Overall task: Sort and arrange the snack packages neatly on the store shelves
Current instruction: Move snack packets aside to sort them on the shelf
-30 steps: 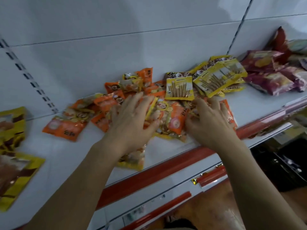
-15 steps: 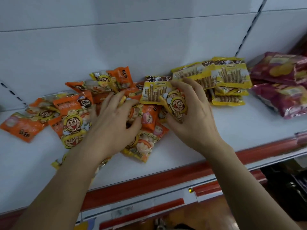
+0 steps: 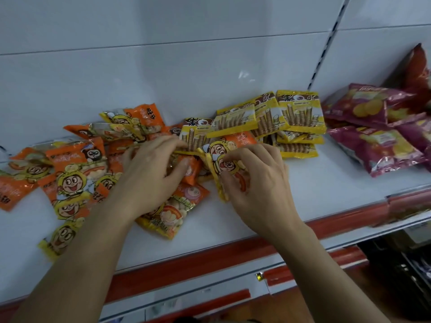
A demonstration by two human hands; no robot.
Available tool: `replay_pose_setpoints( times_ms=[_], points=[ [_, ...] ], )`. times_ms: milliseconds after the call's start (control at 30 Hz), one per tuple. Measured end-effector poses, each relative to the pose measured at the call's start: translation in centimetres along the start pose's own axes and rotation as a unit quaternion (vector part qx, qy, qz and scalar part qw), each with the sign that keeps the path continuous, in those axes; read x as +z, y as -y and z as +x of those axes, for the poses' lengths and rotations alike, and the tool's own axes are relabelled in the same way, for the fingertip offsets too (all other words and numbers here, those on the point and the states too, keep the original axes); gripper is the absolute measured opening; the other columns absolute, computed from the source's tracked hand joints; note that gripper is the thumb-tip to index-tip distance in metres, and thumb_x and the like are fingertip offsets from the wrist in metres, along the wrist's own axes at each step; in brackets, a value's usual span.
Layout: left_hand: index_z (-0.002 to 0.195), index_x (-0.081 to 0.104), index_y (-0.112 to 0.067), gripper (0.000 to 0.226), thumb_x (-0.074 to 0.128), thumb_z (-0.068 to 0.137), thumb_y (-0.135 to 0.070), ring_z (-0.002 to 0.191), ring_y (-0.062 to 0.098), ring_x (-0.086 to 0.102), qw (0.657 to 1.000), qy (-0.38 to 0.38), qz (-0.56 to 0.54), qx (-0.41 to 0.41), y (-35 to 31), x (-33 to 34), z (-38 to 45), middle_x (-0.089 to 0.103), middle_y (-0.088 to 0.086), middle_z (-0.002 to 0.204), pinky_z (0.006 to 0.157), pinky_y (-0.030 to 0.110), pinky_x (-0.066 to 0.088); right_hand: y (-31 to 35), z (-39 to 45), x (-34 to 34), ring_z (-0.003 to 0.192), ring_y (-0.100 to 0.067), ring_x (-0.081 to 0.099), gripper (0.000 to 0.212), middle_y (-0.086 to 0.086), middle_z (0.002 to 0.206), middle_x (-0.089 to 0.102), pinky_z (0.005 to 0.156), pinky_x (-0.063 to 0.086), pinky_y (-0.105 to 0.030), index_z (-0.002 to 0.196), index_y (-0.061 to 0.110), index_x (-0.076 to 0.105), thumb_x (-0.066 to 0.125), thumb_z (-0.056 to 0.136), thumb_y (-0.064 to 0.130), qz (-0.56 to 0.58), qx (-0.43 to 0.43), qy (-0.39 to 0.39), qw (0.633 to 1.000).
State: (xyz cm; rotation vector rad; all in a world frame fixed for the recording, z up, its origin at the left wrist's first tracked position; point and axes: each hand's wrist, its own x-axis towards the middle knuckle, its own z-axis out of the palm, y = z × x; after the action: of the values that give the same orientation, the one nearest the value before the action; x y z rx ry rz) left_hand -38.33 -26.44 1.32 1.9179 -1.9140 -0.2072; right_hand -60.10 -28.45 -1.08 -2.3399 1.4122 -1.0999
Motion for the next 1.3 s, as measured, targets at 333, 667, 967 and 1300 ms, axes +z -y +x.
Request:
replay_pose_setpoints(
  times_ms=[333,667,967,1300],
  points=[
    [0.146,0.037,-0.043,0.054,0.049,0.095,-0.058,0.136,0.015,0.043,0.999,0.028,0.019,-0.004,1.0,-0.5,-0.3,0.046,-0.013,0.150,0.109,0.061,0.037,-1.4,0.0,-1.1,0.126,-0.023,0.045,0.058,0.006,0.138,0.037,0.096,0.049,-0.041,0.129,0.038,0.052,0.077,0.079,0.053,0.001,0.096,0.049,0.994],
    [0.149,0.041,-0.033,0.056,0.057,0.097,-0.044,0.125,0.005,0.046,1.000,0.011,-0.011,-0.013,4.3,-2.4,-1.7,0.044,-0.012,0.146,0.099,0.031,0.042,-1.6,0.1,-1.0,0.143,-0.029,0.028,0.050,0.000,0.148,0.043,0.112,0.034,-0.057,0.127,0.031,0.063,0.076,0.082,0.047,-0.042,0.076,0.027,0.996],
    [0.147,0.045,-0.036,0.054,0.051,0.096,-0.054,0.141,0.003,0.035,0.999,-0.023,-0.022,0.022,4.5,-5.1,-3.9,0.033,-0.017,0.155,0.111,0.030,0.035,2.8,0.4,2.1,0.149,-0.035,0.021,0.056,-0.003,0.144,0.048,0.114,0.026,-0.064,0.132,0.035,0.058,0.074,0.082,0.056,-0.050,0.012,0.024,0.998],
    [0.125,0.062,-0.019,0.028,0.060,0.097,-0.019,0.106,0.013,0.059,0.955,-0.242,-0.010,-0.172,11.7,-8.2,-9.5,0.060,-0.003,0.121,0.083,0.028,0.045,8.8,2.5,5.3,0.114,-0.023,0.045,0.031,0.008,0.107,0.056,0.092,0.042,-0.046,0.116,0.030,0.065,0.073,0.087,0.037,0.044,-0.019,0.048,0.998]
  ],
)
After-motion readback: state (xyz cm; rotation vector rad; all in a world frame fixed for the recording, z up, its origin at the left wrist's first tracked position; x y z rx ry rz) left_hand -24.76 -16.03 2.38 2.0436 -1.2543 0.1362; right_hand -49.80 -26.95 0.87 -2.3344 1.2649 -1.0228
